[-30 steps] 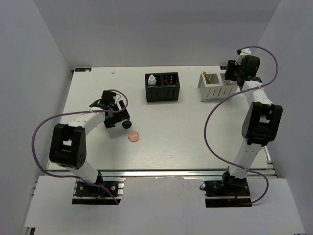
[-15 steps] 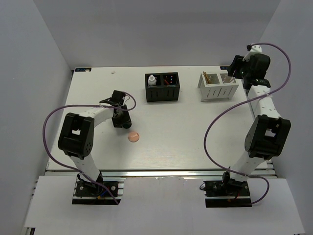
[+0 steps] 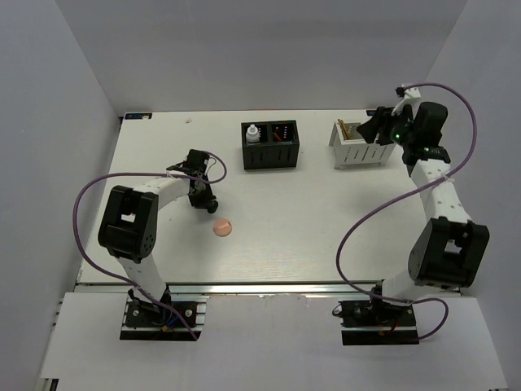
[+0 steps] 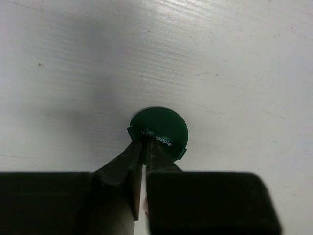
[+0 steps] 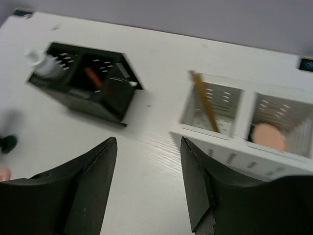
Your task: Organize the makeup
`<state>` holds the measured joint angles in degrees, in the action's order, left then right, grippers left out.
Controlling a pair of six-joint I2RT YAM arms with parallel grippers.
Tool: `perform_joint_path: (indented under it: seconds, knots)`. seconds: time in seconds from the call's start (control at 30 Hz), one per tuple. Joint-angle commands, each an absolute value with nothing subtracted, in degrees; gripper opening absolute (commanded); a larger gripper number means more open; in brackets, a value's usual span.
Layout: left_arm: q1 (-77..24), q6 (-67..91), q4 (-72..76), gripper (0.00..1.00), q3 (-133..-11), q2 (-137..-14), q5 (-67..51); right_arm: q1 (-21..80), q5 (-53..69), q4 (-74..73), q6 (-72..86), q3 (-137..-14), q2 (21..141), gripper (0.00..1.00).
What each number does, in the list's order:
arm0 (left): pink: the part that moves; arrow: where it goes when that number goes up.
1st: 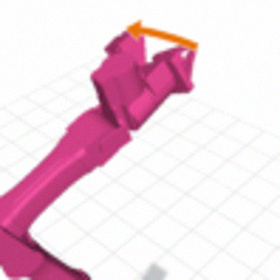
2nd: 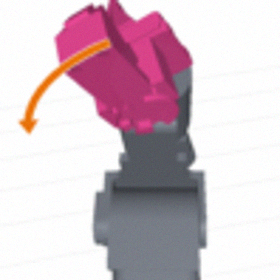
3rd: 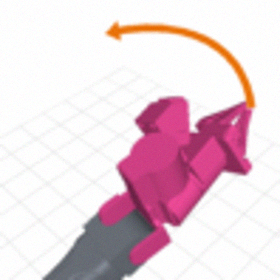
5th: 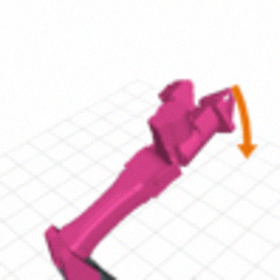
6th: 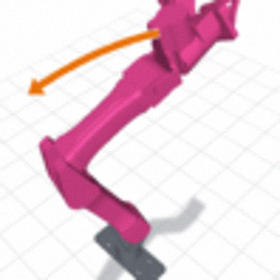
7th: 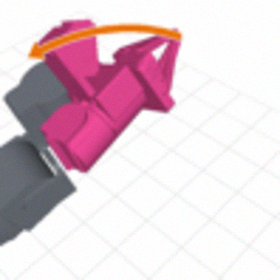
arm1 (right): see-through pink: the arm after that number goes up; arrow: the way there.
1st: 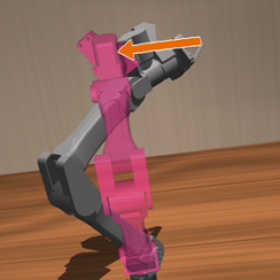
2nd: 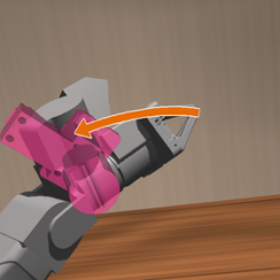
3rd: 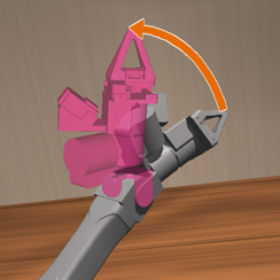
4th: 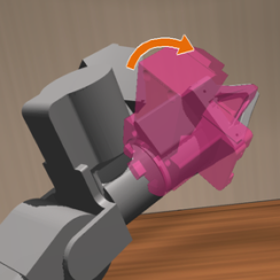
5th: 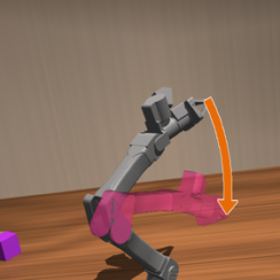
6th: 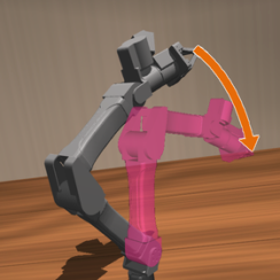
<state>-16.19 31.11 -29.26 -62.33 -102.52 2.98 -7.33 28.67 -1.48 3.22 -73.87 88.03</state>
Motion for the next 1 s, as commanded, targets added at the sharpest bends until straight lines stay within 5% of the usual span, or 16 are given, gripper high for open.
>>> perform_joint_path:
  seconds: [0.0,0.27,0.5,0.97]
  knots:
    - [-16.2,31.5,-25.7,0.13,-61.6,-104.1,0.3,-4.3,44.0,0.6,-2.8,-71.3,82.7,0.6]
    - [-16.2,33.2,-18.6,0.0,-60.1,-99.2,-10.8,15.5,47.3,-18.7,-17.7,-68.6,80.9,0.54]
    - [-16.7,41.6,-0.7,0.0,-51.4,-88.1,-25.0,26.4,39.7,-4.3,13.1,-55.5,82.2,0.58]
    - [-25.8,46.3,9.0,0.0,-49.7,-84.5,-27.5,31.1,41.0,3.4,31.0,-65.3,94.6,0.61]
